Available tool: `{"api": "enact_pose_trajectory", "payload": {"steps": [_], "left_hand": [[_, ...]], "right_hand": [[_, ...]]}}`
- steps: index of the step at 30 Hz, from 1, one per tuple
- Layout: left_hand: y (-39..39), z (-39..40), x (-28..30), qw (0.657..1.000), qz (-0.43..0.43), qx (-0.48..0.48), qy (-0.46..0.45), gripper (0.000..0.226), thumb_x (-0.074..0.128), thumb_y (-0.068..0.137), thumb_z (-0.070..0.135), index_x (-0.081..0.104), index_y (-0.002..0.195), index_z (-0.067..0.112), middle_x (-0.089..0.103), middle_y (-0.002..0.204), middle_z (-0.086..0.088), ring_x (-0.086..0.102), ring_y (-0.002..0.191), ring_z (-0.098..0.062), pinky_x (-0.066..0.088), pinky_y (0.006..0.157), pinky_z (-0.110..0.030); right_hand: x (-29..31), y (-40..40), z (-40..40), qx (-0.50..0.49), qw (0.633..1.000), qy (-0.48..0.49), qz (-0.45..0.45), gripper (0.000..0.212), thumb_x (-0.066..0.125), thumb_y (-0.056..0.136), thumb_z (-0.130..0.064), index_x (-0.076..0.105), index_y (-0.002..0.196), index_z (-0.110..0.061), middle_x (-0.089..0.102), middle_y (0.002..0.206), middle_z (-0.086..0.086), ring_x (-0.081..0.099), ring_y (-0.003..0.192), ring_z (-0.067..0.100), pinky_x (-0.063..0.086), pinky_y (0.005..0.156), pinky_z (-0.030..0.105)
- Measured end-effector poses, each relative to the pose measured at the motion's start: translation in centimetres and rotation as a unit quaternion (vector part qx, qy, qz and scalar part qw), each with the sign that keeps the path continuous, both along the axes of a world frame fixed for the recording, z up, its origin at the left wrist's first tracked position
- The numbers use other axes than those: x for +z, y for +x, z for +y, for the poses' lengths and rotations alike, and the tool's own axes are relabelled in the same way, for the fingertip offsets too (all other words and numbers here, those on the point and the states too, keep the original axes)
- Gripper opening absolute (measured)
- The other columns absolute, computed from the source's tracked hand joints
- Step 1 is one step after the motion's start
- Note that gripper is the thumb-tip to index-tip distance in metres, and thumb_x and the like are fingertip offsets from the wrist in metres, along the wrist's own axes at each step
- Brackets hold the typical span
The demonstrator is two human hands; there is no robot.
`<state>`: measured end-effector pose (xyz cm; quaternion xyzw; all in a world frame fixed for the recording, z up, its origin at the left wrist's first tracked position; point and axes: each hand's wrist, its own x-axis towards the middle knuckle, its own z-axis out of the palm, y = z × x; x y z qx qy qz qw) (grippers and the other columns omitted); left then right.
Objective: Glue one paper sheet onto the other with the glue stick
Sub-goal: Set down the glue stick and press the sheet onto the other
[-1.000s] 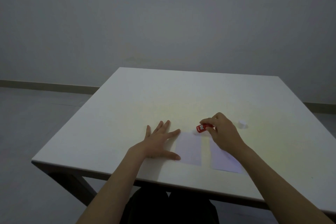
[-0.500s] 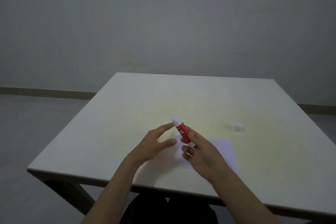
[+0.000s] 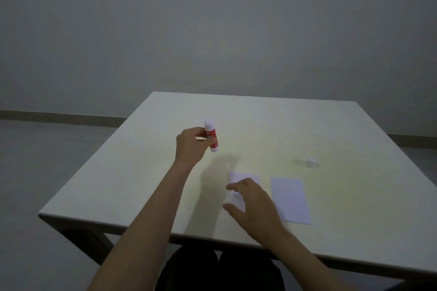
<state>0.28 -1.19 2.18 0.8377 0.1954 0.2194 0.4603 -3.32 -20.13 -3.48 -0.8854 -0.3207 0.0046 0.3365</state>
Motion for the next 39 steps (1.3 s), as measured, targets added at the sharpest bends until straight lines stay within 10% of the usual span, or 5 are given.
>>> {"api": "enact_pose_trajectory", "payload": {"steps": [11, 20, 25, 31, 39], "left_hand": [[1.4, -0.4, -3.2, 0.998, 0.051, 0.016, 0.034, 0.013, 0.063, 0.078, 0.013, 0.071, 0.068, 0.013, 0.067, 0.066, 0.008, 0.053, 0.059, 0.002, 0.032, 0.055, -0.007], [1.2, -0.4, -4.1, 0.999, 0.049, 0.018, 0.009, 0.017, 0.065, 0.073, 0.016, 0.064, 0.062, 0.028, 0.067, 0.063, 0.016, 0.064, 0.067, -0.005, 0.041, 0.058, -0.022], [0.6, -0.1, -4.4, 0.998, 0.053, 0.018, 0.022, 0.071, 0.077, 0.073, 0.030, 0.047, 0.135, 0.017, 0.052, 0.115, 0.004, 0.057, 0.099, -0.014, 0.045, 0.084, -0.029], [-3.9, -4.8, -3.4, 0.992, -0.073, 0.044, -0.089, 0.022, 0.057, 0.089, 0.031, 0.065, 0.069, 0.026, 0.067, 0.062, 0.006, 0.059, 0.049, -0.001, 0.038, 0.052, -0.020], [-4.7, -10.4, -2.4, 0.902, 0.026, -0.062, -0.425, 0.018, 0.060, 0.089, 0.026, 0.072, 0.083, 0.013, 0.077, 0.073, 0.004, 0.074, 0.073, -0.013, 0.053, 0.055, -0.020]], "right_hand": [[0.5, -1.1, 1.4, 0.007, 0.936, -0.235, -0.262, 0.030, 0.084, 0.049, -0.041, 0.061, 0.049, -0.023, 0.058, 0.048, -0.007, 0.054, 0.050, 0.013, 0.045, 0.050, 0.024], [1.5, -1.4, 2.0, -0.015, 0.913, -0.238, -0.331, 0.033, 0.079, 0.037, -0.014, 0.047, 0.038, -0.020, 0.044, 0.032, -0.003, 0.027, 0.036, 0.017, 0.037, 0.046, 0.018], [4.2, 0.6, -1.2, -0.108, 0.976, 0.031, -0.188, 0.016, 0.071, 0.071, -0.011, 0.058, 0.063, -0.014, 0.061, 0.057, 0.003, 0.055, 0.047, 0.023, 0.042, 0.049, 0.028], [6.8, 3.5, -4.6, -0.187, 0.880, 0.428, 0.086, 0.013, 0.058, 0.086, -0.005, 0.061, 0.074, -0.006, 0.062, 0.052, 0.002, 0.060, 0.045, 0.013, 0.050, 0.050, 0.019], [5.7, 2.6, -5.2, -0.227, 0.803, 0.521, 0.178, 0.016, 0.054, 0.091, -0.010, 0.061, 0.076, -0.012, 0.065, 0.048, -0.005, 0.063, 0.046, 0.013, 0.056, 0.053, 0.020]]}}
